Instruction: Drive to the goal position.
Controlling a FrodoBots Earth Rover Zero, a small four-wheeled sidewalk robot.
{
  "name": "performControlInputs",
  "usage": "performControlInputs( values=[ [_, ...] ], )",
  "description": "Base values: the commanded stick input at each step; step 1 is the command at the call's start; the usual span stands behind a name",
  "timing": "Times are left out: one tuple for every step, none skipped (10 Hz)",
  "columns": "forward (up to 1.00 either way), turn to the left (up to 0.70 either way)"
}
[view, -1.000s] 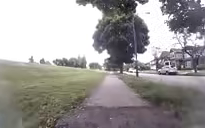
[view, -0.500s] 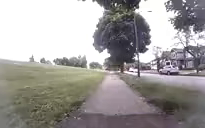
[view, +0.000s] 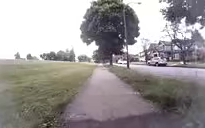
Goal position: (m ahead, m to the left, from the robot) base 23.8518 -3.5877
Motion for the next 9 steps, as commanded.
performControlInputs(
  values=[
    [0.70,0.00],
    [0.70,0.00],
    [0.70,0.00],
    [0.70,0.00],
    [0.70,0.00],
    [0.70,0.00],
    [0.70,0.00],
    [0.70,0.00],
    [0.70,0.00]
  ],
)
